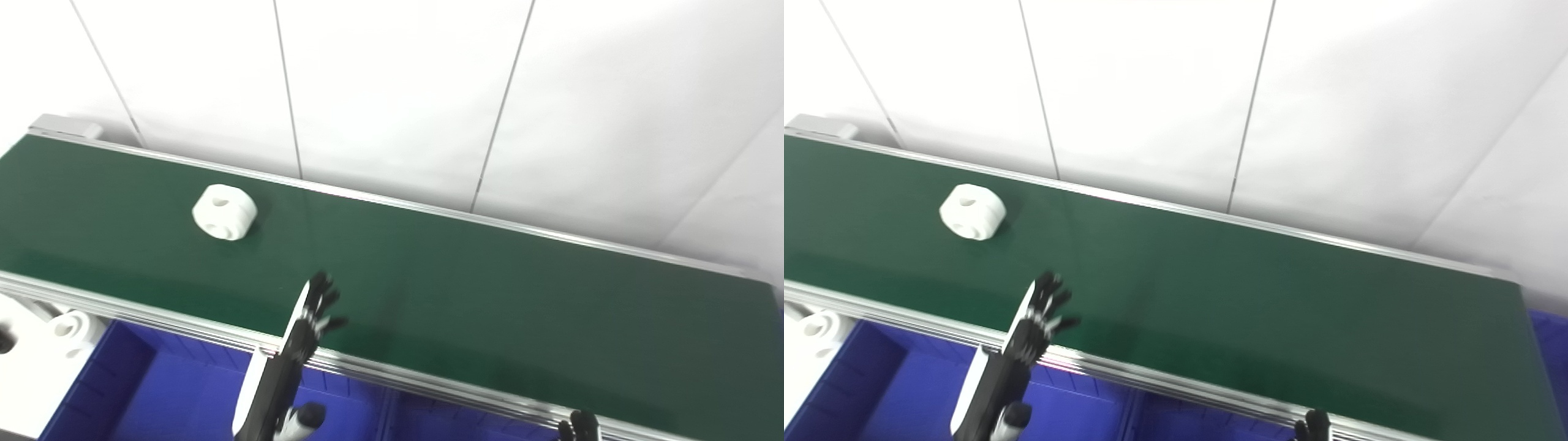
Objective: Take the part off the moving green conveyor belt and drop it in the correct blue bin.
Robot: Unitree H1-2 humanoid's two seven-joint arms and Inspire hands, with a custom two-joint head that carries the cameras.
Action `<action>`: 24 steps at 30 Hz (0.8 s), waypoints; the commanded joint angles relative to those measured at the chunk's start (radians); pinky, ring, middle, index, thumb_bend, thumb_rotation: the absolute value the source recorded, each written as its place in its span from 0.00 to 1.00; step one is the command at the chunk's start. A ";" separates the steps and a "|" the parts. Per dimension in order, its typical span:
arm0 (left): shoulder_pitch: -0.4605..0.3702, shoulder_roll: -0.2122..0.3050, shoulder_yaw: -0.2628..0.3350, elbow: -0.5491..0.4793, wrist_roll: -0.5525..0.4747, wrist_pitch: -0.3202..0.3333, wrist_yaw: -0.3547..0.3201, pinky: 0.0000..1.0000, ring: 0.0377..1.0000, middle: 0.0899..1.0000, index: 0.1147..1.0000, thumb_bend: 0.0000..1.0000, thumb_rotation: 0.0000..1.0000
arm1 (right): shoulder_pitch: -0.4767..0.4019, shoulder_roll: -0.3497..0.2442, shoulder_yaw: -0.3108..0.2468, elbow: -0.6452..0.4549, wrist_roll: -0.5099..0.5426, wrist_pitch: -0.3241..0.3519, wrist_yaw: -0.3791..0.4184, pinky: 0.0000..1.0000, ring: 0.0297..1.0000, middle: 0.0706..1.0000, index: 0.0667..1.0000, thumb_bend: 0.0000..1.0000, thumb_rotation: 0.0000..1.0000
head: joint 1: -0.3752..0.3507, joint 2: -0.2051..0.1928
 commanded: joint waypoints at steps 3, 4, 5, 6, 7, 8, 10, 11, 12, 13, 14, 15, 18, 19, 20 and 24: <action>-0.145 0.097 0.105 -0.056 0.068 0.003 -0.020 0.81 0.91 0.92 1.00 0.92 0.77 | 0.003 -0.027 -0.001 -0.010 -0.119 -0.050 0.002 1.00 1.00 1.00 1.00 0.62 0.90 | 0.018 0.004; -0.171 0.120 0.126 -0.064 0.070 0.031 -0.044 0.81 0.90 0.92 1.00 0.95 0.71 | 0.001 -0.030 0.001 -0.006 -0.128 -0.050 -0.003 1.00 1.00 1.00 1.00 0.64 0.89 | 0.018 0.004; -0.193 0.145 0.144 -0.082 0.066 0.074 -0.072 0.81 0.90 0.92 1.00 0.96 0.69 | 0.002 -0.030 0.002 -0.004 -0.132 -0.050 -0.006 1.00 1.00 1.00 1.00 0.64 0.89 | 0.019 0.010; -0.217 0.170 0.160 -0.099 0.064 0.112 -0.099 0.80 0.91 0.93 1.00 0.98 0.64 | 0.003 -0.031 0.004 -0.002 -0.134 -0.050 -0.010 1.00 1.00 1.00 1.00 0.65 0.89 | 0.019 0.010; -0.249 0.199 0.176 -0.121 0.070 0.156 -0.129 0.83 0.93 0.95 1.00 0.99 0.58 | 0.004 -0.030 0.005 0.000 -0.131 -0.049 -0.013 1.00 1.00 1.00 1.00 0.66 0.89 | 0.012 0.014; -0.283 0.224 0.192 -0.141 0.082 0.202 -0.156 0.84 0.93 0.96 1.00 1.00 0.54 | 0.005 -0.027 0.005 0.003 -0.118 -0.050 -0.009 1.00 1.00 1.00 1.00 0.66 0.89 | 0.010 0.014; -0.329 0.256 0.212 -0.163 0.107 0.260 -0.190 0.79 0.90 0.96 0.98 1.00 0.48 | 0.004 -0.018 0.003 0.009 -0.075 -0.049 0.008 1.00 1.00 1.00 1.00 0.68 0.85 | 0.012 0.012; -0.357 0.273 0.221 -0.164 0.130 0.280 -0.204 0.76 0.87 0.96 0.95 1.00 0.46 | 0.003 -0.012 0.001 0.015 -0.042 -0.049 0.025 1.00 1.00 1.00 1.00 0.68 0.84 | 0.012 0.012; -0.387 0.294 0.230 -0.158 0.150 0.291 -0.218 0.72 0.84 0.95 0.92 1.00 0.44 | 0.001 -0.005 -0.003 0.022 -0.019 -0.049 0.036 1.00 1.00 1.00 1.00 0.68 0.84 | 0.017 0.001; -0.415 0.316 0.238 -0.147 0.175 0.298 -0.233 0.70 0.82 0.94 0.91 1.00 0.41 | 0.000 0.003 -0.009 0.028 0.005 -0.049 0.049 1.00 1.00 1.00 1.00 0.67 0.84 | 0.017 0.001; -0.439 0.339 0.243 -0.137 0.204 0.306 -0.251 0.69 0.81 0.93 0.90 1.00 0.38 | -0.001 0.010 -0.014 0.032 0.023 -0.049 0.061 1.00 1.00 1.00 1.00 0.66 0.84 | 0.021 -0.003; -0.464 0.365 0.246 -0.124 0.233 0.314 -0.273 0.70 0.82 0.93 0.90 1.00 0.34 | -0.001 0.018 -0.020 0.034 0.033 -0.050 0.070 1.00 1.00 1.00 1.00 0.65 0.86 | 0.022 -0.002; -0.534 0.449 0.240 -0.094 0.306 0.355 -0.360 0.75 0.84 0.95 0.93 1.00 0.23 | 0.003 0.030 -0.032 0.032 0.030 -0.050 0.086 1.00 1.00 1.00 1.00 0.64 0.90 | 0.021 0.000; -0.559 0.474 0.235 -0.076 0.324 0.361 -0.383 0.76 0.84 0.94 0.93 1.00 0.19 | 0.004 0.033 -0.037 0.031 0.027 -0.050 0.089 1.00 1.00 1.00 1.00 0.64 0.92 | 0.022 0.002; -0.589 0.498 0.226 -0.054 0.351 0.362 -0.402 0.73 0.82 0.93 0.91 1.00 0.16 | 0.003 0.037 -0.042 0.031 0.028 -0.050 0.094 1.00 1.00 1.00 1.00 0.64 0.93 | 0.024 0.003; -0.684 0.550 0.181 0.048 0.445 0.334 -0.423 0.70 0.80 0.88 0.84 1.00 0.17 | 0.001 0.044 -0.055 0.039 0.043 -0.050 0.119 1.00 1.00 1.00 1.00 0.62 0.94 | 0.034 -0.001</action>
